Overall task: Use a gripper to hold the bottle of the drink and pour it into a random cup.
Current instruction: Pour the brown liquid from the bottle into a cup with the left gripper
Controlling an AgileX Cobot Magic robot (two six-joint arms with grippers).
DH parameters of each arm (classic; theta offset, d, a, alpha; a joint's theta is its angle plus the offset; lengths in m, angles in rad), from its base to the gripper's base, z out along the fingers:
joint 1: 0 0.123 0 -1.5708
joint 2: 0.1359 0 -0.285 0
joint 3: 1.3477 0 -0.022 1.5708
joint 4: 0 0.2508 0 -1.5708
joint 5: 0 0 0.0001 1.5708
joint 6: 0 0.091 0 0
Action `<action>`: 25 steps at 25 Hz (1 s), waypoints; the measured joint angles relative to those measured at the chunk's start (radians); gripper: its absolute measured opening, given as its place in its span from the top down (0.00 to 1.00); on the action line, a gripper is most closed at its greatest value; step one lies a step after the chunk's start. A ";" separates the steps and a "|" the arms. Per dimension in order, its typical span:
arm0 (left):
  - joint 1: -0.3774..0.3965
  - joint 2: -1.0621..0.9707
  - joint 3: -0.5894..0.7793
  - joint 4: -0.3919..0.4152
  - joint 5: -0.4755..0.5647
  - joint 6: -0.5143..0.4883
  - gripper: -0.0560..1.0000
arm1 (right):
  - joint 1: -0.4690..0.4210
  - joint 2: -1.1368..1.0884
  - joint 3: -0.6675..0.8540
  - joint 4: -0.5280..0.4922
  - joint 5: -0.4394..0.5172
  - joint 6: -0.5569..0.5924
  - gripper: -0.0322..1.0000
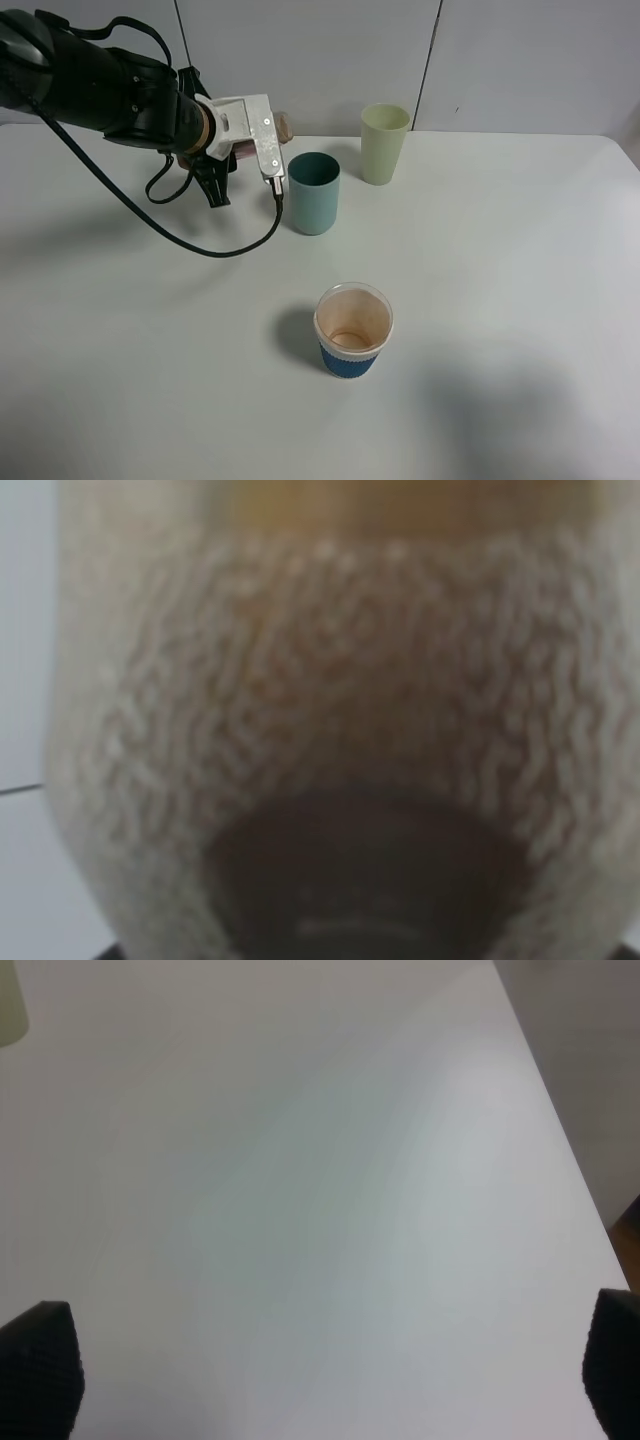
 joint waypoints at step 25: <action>-0.078 0.000 -0.010 0.059 0.099 0.000 0.62 | 0.000 0.000 0.000 0.000 0.000 0.000 0.00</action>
